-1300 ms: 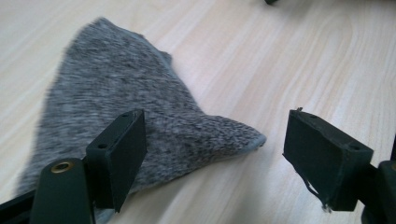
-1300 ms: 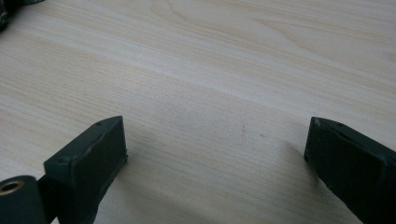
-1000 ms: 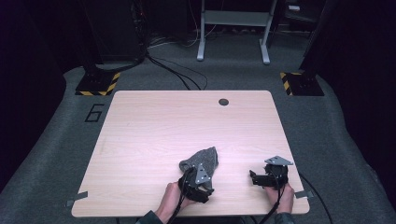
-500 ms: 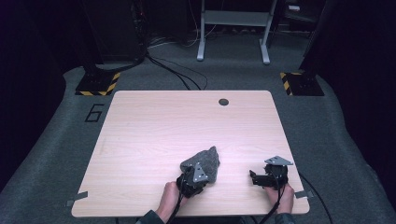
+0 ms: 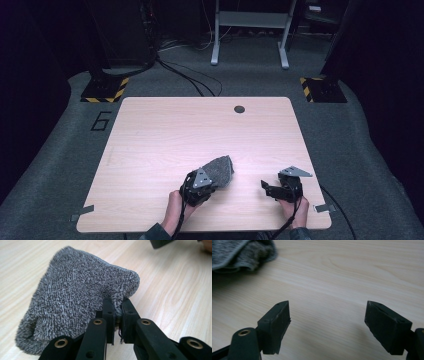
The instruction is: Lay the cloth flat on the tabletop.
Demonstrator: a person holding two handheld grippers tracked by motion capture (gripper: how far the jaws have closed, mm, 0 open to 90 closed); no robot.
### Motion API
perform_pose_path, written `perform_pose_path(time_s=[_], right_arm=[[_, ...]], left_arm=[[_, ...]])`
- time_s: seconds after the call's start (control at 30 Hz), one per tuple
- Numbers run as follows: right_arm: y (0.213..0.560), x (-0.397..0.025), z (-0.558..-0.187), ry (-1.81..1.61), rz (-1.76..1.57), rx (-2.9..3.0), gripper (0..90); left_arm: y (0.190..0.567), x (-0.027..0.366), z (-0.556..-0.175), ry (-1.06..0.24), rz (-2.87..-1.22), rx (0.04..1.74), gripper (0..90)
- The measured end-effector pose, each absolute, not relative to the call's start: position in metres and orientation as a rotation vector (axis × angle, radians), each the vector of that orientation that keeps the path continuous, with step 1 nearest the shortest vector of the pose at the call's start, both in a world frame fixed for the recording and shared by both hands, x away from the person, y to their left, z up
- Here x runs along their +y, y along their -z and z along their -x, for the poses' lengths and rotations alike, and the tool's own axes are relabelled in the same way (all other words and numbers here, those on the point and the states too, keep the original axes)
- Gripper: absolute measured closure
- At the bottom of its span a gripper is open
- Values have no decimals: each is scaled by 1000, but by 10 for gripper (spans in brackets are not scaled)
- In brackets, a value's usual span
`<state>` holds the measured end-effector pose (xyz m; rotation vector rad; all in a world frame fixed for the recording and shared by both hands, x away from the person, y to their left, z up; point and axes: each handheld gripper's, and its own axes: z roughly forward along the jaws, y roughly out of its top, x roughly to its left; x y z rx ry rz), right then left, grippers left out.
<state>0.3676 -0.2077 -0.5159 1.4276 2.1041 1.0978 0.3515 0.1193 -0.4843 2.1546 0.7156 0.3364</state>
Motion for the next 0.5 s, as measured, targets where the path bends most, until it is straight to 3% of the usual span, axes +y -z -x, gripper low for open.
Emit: perform_pose_path(time_s=[0.2,0.5], right_arm=[[494,-170,-371,-1166,-1287,2195,241],[487,-127,-390,-1180,-1196,2275,401]], left_arm=[[473,125,-357,-344,-2113,732,835],[464,131,-365,-333,-2070,753,835]])
